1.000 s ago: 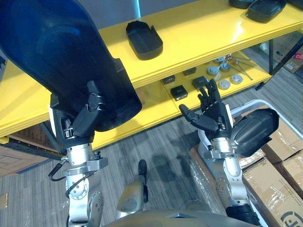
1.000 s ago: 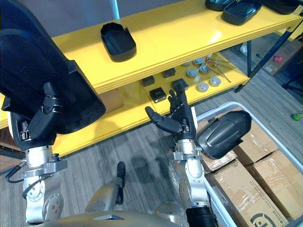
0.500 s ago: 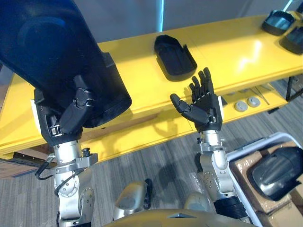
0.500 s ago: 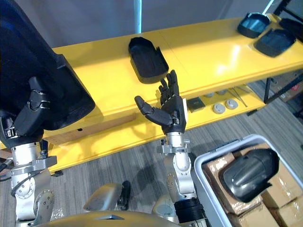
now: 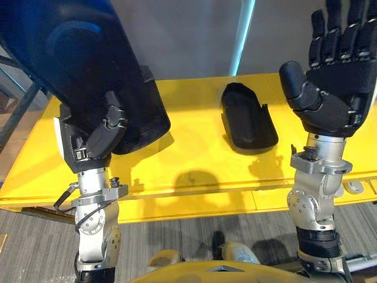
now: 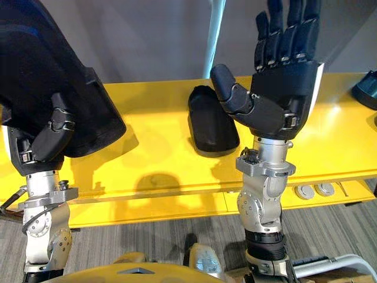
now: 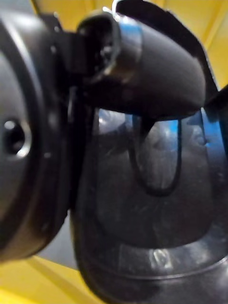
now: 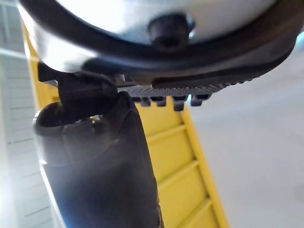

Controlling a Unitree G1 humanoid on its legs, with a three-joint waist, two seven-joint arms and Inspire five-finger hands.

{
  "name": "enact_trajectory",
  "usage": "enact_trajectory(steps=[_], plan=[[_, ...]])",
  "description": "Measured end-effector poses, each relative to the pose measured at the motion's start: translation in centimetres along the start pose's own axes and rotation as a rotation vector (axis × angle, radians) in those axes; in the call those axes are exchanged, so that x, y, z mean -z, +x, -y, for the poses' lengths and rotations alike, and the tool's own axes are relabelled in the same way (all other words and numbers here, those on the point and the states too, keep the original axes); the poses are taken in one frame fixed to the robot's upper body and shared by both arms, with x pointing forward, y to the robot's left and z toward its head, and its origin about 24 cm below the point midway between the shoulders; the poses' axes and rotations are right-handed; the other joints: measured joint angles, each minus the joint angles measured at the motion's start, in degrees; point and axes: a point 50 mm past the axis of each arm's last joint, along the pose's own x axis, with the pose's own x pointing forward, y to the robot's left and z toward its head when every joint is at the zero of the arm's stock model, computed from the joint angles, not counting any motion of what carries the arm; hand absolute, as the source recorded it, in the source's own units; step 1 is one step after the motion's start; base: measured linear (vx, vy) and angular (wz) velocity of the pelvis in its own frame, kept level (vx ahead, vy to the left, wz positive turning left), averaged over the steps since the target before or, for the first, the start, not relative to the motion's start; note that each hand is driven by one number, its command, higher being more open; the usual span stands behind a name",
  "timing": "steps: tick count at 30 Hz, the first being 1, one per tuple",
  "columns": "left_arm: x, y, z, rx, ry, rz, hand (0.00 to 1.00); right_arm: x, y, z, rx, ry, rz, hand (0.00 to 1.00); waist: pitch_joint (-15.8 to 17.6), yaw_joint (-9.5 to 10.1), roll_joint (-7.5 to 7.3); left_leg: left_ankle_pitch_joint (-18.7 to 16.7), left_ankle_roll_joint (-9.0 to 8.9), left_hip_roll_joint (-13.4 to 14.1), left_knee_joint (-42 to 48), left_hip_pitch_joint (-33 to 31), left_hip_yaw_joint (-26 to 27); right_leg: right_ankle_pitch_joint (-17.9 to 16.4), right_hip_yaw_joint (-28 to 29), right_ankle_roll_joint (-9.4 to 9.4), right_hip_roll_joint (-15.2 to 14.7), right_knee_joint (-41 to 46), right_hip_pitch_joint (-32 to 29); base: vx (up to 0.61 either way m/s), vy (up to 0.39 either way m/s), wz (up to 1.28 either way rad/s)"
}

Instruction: Walk over and take three plastic housings, then place them on the shelf

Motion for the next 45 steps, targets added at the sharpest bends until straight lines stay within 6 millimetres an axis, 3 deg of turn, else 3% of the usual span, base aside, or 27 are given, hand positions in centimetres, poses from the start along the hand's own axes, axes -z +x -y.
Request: enact_trajectory(steps=[2, 3, 6, 7, 8, 9, 10, 12, 15, 21, 27, 33, 37, 44, 45], plan=[[0.4, 0.1, 0.2, 0.014, -0.006, -0.017, 0.0, 0.3, -1.2, 0.7, 0.037, -0.019, -0.069, 1.0, 0.4, -1.17, -0.54, 2.6, -3.66, -0.4, 9.0, -4.1, 4.8, -0.2, -2.4, -0.22, -2.8, -2.7, 3.7, 0.09, 0.031, 0.65], [0.8, 0.0, 0.4, 0.034, -0.012, -0.035, 0.0, 0.3, -2.0, 1.3, 0.08, -0.039, -0.089, 1.0, 0.2, -1.12, -0.28, 0.4, 0.0, 2.6, 10.8, -5.6, 10.4, -0.3, -4.0, -0.13, -4.3, -3.4, 5.6, 0.06, 0.044, 0.63], [1.0, -0.2, 1.2, 0.078, -0.035, -0.044, 0.0, 0.0, -3.0, 2.2, 0.14, -0.064, -0.094, 1.0, 0.1, -1.44, 0.6, 0.4, -0.92, 10.0, 3.5, -6.6, 14.2, -1.7, -5.9, 0.95, -5.8, -3.8, 6.8, 0.03, 0.108, 0.44], [1.0, -0.2, 1.3, 0.091, -0.038, -0.046, 0.0, -0.1, -3.2, 2.3, 0.149, -0.071, -0.099, 1.0, -0.2, -1.54, 1.03, 1.5, -1.51, 10.8, 0.9, -6.5, 14.2, -1.7, -6.2, 1.4, -6.1, -3.7, 6.7, 0.03, 0.223, 0.35], [1.1, -0.2, 1.6, 0.114, -0.046, -0.047, 0.0, -0.3, -3.3, 2.6, 0.155, -0.103, -0.105, 1.0, -0.6, -2.05, 2.16, 6.2, -2.08, 12.4, -4.5, -5.8, 13.7, -2.0, -6.3, 3.1, -6.6, -2.8, 6.3, 0.06, 0.297, 0.13], [1.2, -0.2, 1.8, 0.139, -0.05, -0.052, 0.0, -0.4, -3.4, 2.7, 0.158, -0.125, -0.106, 1.0, -1.0, -2.57, 3.28, 9.1, -5.25, 12.4, -7.8, -4.4, 13.6, -2.5, -5.6, 4.68, -7.6, -1.4, 5.7, 0.06, 0.301, -0.01], [1.2, -0.2, 1.8, 0.15, -0.049, -0.055, 0.0, -0.3, -3.5, 2.7, 0.165, -0.12, -0.11, 1.0, -0.9, -2.62, 2.6, 9.5, -4.81, 11.1, -8.9, -3.6, 14.5, -2.5, -4.9, 4.77, -8.5, -1.1, 5.4, 0.07, 0.298, -0.15], [1.0, 0.3, 2.1, 0.199, -0.069, -0.049, 0.0, -0.3, -4.0, 2.8, 0.18, -0.127, -0.125, 1.0, -0.9, -2.77, -0.09, 10.4, -2.94, 7.3, -12.2, -2.5, 16.2, -0.5, -3.6, 7.5, -11.8, -3.2, 5.5, 0.05, 0.251, -0.12], [1.5, 0.5, 2.1, 0.233, -0.102, -0.115, 0.0, -0.4, -4.4, 2.8, 0.21, -0.12, -0.131, 1.0, -0.9, -3.2, -1.68, 10.9, -2.18, 5.0, -13.8, -1.0, 17.2, 1.7, -3.5, 8.5, -13.5, -5.7, 7.0, 0.06, 0.157, -0.03], [3.1, 0.0, 2.7, 0.331, -0.145, -0.302, 0.0, -0.2, -5.1, 2.7, 0.234, -0.144, -0.173, 1.0, -1.0, -4.4, -1.95, 10.5, -2.29, 5.1, -15.4, 0.2, 18.4, 1.8, -2.7, 8.51, -13.2, -6.9, 7.5, 0.02, 0.007, -0.1], [5.6, -1.3, 4.0, 0.38, -0.286, -0.553, 0.0, -0.8, -4.9, 3.1, 0.214, -0.177, -0.177, 1.0, -1.0, -5.85, -2.06, 9.8, -3.13, 6.9, -15.4, 1.0, 20.5, 2.4, -0.7, 7.91, -11.3, -7.5, 7.1, 0.03, -0.026, -0.19], [9.9, -1.7, 4.2, 0.303, -0.265, -0.739, 0.0, -0.8, -4.3, 3.3, 0.147, -0.198, -0.223, 1.0, -1.0, -6.29, -2.29, 9.7, -3.39, 7.7, -16.2, 1.6, 22.4, 3.3, 1.0, 7.51, -10.4, -8.1, 6.4, -0.02, -0.007, -0.15], [10.7, -1.8, 3.6, 0.246, -0.234, -0.777, 0.0, -0.7, -4.1, 3.3, 0.123, -0.2, -0.24, 1.0, -0.9, -6.75, -2.39, 9.7, -3.35, 7.7, -16.3, 1.1, 23.2, 3.5, 1.8, 7.47, -10.3, -8.1, 5.4, -0.03, 0.004, -0.1], [11.3, 3.5, 5.0, 0.228, -0.184, -0.702, 0.0, -0.7, -0.4, 2.0, -0.005, -0.188, -0.153, 1.0, 2.0, -7.47, -3.32, 9.9, -3.41, 7.8, -14.1, -2.4, 23.2, 4.5, 2.5, 7.28, -10.1, -8.1, 2.8, -0.07, 0.003, -0.01], [11.2, 3.7, 5.2, 0.232, -0.184, -0.698, 1.0, -0.7, -0.3, 2.0, -0.01, -0.188, -0.148, 1.0, 2.0, -7.49, -3.31, 9.9, -3.43, 7.8, -14.0, -2.7, 23.2, 4.5, 2.5, 7.29, -10.1, -8.1, 2.5, -0.04, -0.009, 0.02]])
